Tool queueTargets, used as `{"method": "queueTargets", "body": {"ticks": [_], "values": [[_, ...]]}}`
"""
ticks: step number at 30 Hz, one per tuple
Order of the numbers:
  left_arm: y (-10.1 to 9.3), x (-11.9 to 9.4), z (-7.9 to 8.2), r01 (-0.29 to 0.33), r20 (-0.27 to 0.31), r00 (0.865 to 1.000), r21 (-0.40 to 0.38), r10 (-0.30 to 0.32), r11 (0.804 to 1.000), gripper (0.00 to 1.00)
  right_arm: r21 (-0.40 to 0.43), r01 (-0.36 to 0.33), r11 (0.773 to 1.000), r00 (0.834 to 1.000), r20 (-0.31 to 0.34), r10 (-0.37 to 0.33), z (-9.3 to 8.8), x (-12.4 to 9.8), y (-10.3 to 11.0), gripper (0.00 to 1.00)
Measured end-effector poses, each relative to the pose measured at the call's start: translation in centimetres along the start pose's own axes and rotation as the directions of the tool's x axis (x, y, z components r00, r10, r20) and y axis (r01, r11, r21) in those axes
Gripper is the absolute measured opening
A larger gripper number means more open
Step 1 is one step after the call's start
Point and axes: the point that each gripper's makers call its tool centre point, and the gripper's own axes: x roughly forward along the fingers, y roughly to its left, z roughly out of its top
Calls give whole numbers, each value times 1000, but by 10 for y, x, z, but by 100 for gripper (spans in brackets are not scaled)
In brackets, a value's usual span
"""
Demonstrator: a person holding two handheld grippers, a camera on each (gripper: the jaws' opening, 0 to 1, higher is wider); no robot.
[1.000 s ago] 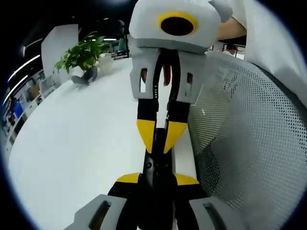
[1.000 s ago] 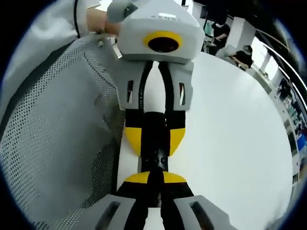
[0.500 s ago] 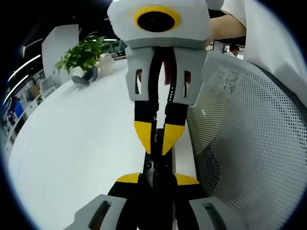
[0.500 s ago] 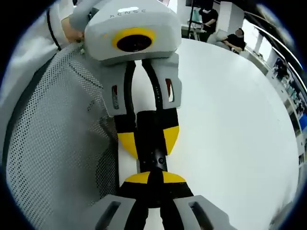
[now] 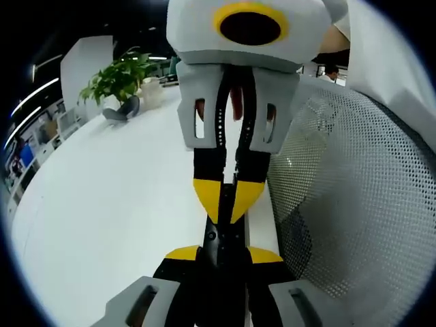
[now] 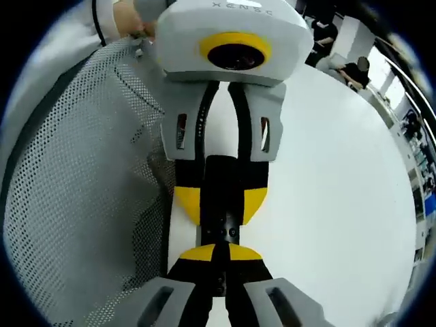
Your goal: Press the specified remote control buttons in sequence, fully releasing each button before pressing the next.
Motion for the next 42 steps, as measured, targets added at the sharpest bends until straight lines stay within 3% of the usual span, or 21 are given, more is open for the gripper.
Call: {"method": "queueTargets", "body": {"ticks": [2,5,9,11,23,27,32,33,39,42], "values": [[0,0,0,0,0,1000,0,0,1000,25,87,2,996,1000,-13,-1,-1,0,-1,1],[0,0,0,-3,3,1000,-2,3,1000,25,132,11,991,1000,10,-13,0,0,-2,1],[1,0,0,-6,8,1000,-6,7,1000,25,168,42,985,989,130,-65,2,-1,-3,1],[1,0,0,-6,10,1000,-6,6,1000,25,232,48,971,979,184,-92,2,-2,-5,0],[1,0,0,-5,12,1000,-5,6,1000,25,119,49,992,985,159,-68,5,-1,1,0],[1,0,0,-5,11,1000,-3,6,1000,25,24,49,999,995,87,-51,4,1,2,0],[0,0,0,-4,19,1000,-1,4,1000,25,24,19,1000,1000,24,-20,5,2,2,0],[0,-1,0,-4,22,1000,-1,4,1000,25,-39,13,999,1000,11,-13,4,2,2,0],[0,-1,0,-2,25,1000,0,2,1000,25,18,-22,1000,997,72,20,3,-1,2,0],[1,-2,-1,11,39,999,-2,-11,1000,25,117,-51,992,991,127,36,3,-3,2,0]]}}
